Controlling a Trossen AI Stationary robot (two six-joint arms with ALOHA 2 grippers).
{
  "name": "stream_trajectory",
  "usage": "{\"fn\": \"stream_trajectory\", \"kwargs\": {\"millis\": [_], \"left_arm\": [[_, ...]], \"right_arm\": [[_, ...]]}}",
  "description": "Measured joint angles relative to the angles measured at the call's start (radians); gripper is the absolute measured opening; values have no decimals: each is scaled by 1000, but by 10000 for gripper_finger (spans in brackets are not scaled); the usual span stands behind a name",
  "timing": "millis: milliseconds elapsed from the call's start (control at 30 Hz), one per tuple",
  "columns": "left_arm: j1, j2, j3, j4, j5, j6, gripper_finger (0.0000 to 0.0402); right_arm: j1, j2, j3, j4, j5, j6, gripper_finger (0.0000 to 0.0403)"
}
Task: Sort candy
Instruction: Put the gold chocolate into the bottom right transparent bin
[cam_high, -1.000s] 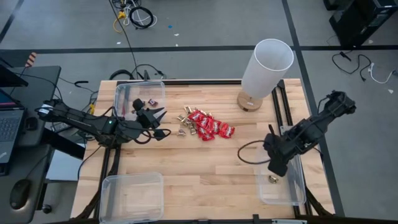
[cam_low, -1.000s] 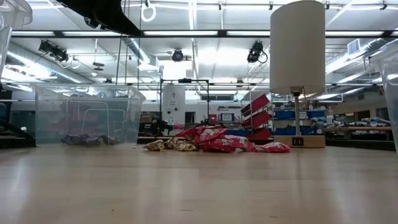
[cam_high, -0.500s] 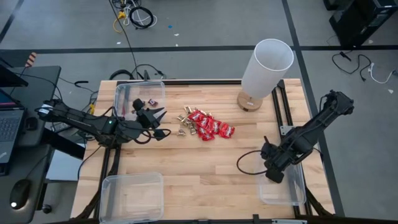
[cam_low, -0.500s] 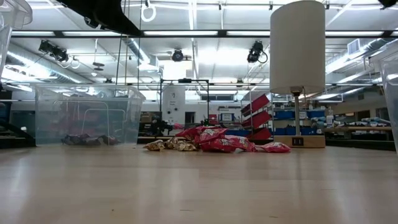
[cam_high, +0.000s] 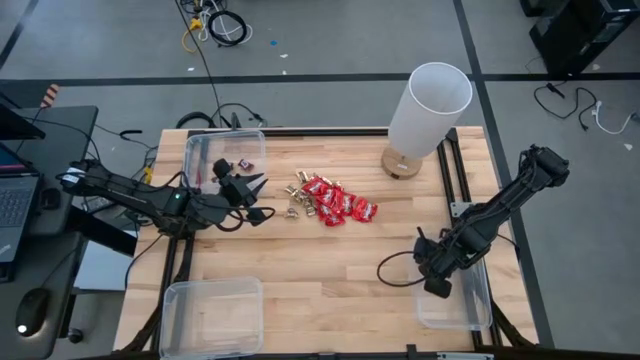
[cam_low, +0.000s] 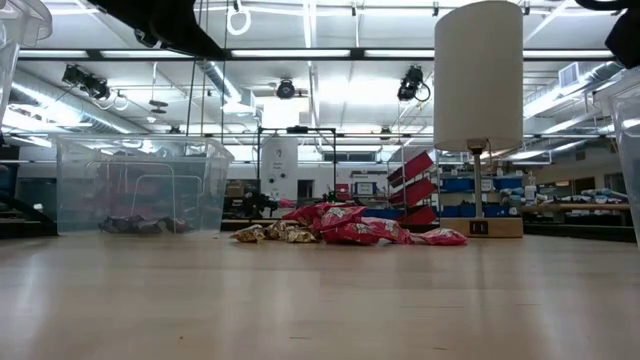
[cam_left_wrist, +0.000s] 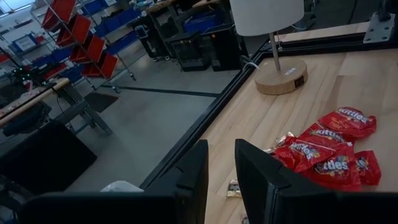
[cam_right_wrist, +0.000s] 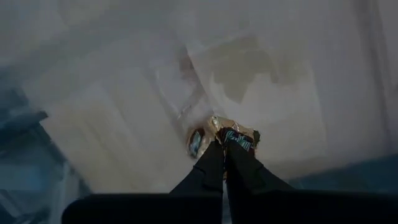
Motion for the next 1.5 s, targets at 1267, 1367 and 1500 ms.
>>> {"fn": "stream_trajectory", "kwargs": {"millis": [1267,1367,1500], "left_arm": [[0,0,0,-18,0,-20,82],[0,0,0,-18,0,-20,82],[0,0,0,-18,0,-20,82]], "right_arm": [[-3,2,24,-30,105,4,39],[-3,-4,77,-80,94,15,36],[-3,-5,199,-194,104,56,27]]}}
